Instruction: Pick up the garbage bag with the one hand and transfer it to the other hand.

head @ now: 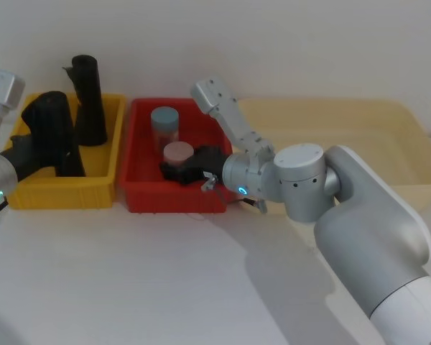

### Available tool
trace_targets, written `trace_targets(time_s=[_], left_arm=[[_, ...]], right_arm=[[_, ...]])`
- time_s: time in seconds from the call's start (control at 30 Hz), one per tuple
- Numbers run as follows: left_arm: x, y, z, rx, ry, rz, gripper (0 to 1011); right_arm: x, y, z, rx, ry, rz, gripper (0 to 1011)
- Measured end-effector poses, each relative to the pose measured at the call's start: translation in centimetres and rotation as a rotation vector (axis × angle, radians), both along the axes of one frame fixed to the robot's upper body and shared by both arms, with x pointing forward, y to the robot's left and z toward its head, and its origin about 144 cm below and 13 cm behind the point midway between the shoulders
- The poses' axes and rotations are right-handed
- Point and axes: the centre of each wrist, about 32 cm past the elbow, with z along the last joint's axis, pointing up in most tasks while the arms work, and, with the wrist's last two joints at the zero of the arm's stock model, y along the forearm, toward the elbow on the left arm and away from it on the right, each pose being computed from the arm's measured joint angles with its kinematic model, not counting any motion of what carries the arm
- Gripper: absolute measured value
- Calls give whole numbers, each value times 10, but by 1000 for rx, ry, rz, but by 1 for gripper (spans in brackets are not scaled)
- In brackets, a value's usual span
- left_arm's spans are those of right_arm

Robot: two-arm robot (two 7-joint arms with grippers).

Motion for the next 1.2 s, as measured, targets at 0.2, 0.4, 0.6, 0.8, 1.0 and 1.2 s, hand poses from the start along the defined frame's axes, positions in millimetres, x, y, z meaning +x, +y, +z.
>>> trace_targets(time_s=[0.2, 0.4, 0.6, 0.8, 1.0, 1.2], left_arm=[[0, 0, 0, 0, 0, 0, 402], [0, 0, 0, 0, 0, 0, 402], [0, 0, 0, 0, 0, 0, 402], [0, 0, 0, 0, 0, 0, 402], [0, 0, 0, 0, 0, 0, 402], [0, 0, 0, 0, 0, 0, 402]], right_arm=[[0, 0, 0, 1, 2, 1, 664], [-2, -2, 1, 10, -13, -4, 664], [-8, -6, 5, 25, -64, -27, 664], [-17, -14, 12, 48, -137, -67, 664], [-26, -26, 21, 76, -218, -131, 664], [-34, -41, 28, 102, -287, -210, 664]])
